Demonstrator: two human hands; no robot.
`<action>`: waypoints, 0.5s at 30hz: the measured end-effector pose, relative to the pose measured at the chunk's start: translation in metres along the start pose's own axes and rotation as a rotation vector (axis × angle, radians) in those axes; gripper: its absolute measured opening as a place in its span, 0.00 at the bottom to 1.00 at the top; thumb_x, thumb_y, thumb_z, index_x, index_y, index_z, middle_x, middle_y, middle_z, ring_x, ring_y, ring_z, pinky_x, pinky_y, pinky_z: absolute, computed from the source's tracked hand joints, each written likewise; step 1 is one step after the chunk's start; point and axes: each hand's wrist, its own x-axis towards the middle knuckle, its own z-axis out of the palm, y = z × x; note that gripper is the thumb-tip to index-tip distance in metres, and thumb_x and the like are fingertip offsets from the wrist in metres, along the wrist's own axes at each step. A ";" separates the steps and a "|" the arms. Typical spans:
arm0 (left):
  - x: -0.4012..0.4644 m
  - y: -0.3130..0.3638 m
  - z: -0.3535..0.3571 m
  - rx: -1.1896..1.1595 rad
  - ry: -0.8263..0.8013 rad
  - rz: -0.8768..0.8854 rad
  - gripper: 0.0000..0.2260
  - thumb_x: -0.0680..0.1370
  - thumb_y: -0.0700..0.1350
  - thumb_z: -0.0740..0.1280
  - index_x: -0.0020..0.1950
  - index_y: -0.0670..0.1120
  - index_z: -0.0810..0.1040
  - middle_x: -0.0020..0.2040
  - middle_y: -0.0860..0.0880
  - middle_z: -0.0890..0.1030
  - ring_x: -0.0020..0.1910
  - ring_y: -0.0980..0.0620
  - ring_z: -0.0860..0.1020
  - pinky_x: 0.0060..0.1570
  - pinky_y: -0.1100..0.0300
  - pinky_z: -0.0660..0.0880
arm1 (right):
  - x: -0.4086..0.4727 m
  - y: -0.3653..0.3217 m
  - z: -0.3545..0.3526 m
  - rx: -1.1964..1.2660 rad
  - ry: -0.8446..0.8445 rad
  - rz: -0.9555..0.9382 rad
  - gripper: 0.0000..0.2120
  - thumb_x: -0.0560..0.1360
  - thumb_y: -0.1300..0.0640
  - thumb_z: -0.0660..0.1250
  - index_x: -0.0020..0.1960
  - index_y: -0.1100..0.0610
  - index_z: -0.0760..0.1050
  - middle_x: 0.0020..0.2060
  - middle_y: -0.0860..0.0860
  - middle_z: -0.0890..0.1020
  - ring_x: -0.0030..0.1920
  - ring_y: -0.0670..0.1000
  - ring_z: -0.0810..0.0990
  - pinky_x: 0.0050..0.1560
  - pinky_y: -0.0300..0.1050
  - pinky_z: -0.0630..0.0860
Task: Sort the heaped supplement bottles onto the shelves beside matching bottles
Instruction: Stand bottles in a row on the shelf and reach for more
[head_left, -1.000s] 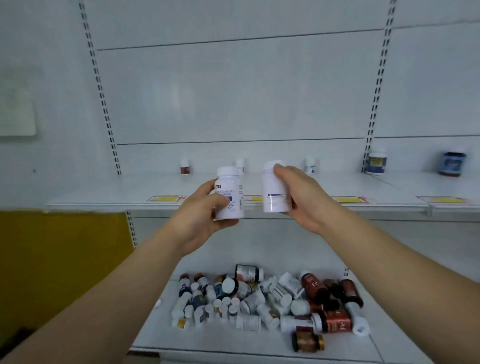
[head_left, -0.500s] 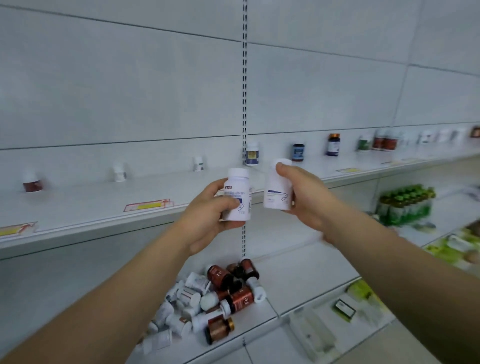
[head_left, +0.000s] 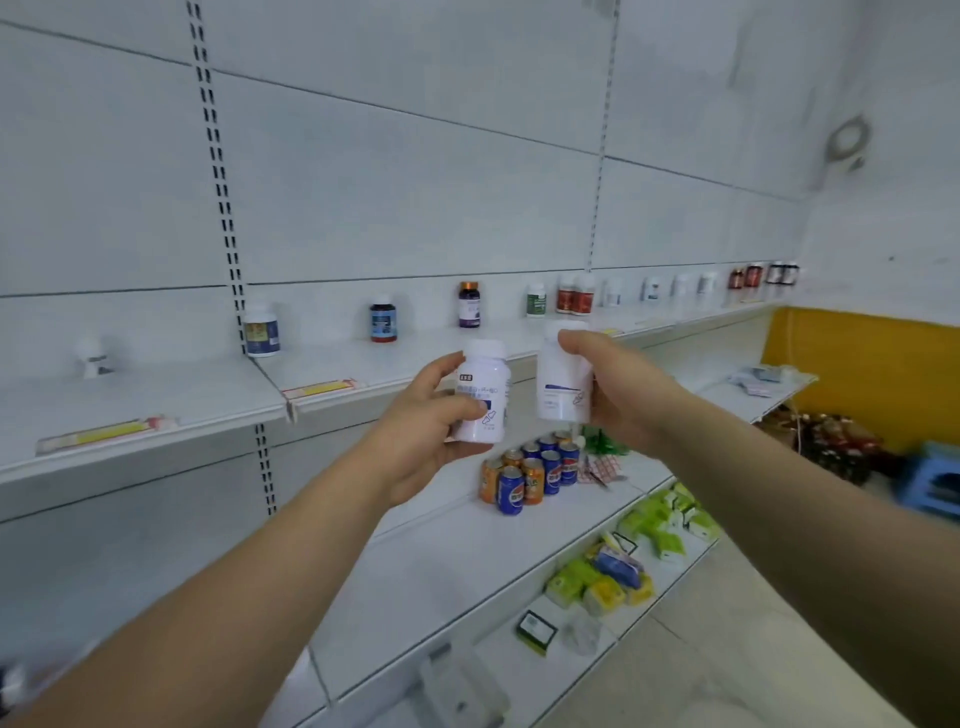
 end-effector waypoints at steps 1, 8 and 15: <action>0.011 -0.005 0.015 -0.011 -0.013 -0.010 0.23 0.76 0.30 0.61 0.65 0.53 0.68 0.52 0.45 0.79 0.49 0.45 0.79 0.50 0.46 0.78 | 0.004 0.000 -0.017 -0.003 0.026 0.011 0.16 0.78 0.48 0.64 0.63 0.53 0.72 0.53 0.54 0.82 0.54 0.56 0.81 0.60 0.58 0.75; 0.088 -0.040 0.093 -0.005 -0.089 -0.054 0.25 0.76 0.31 0.62 0.68 0.53 0.67 0.55 0.44 0.79 0.49 0.46 0.80 0.47 0.49 0.80 | 0.048 0.008 -0.110 0.004 0.161 0.033 0.08 0.79 0.49 0.63 0.52 0.53 0.74 0.45 0.53 0.83 0.48 0.55 0.81 0.57 0.56 0.77; 0.188 -0.068 0.127 -0.017 -0.201 -0.062 0.26 0.77 0.31 0.61 0.72 0.49 0.66 0.59 0.43 0.78 0.52 0.44 0.80 0.49 0.47 0.80 | 0.116 0.020 -0.165 -0.032 0.274 0.024 0.08 0.79 0.48 0.62 0.49 0.53 0.74 0.41 0.52 0.80 0.43 0.53 0.80 0.57 0.55 0.77</action>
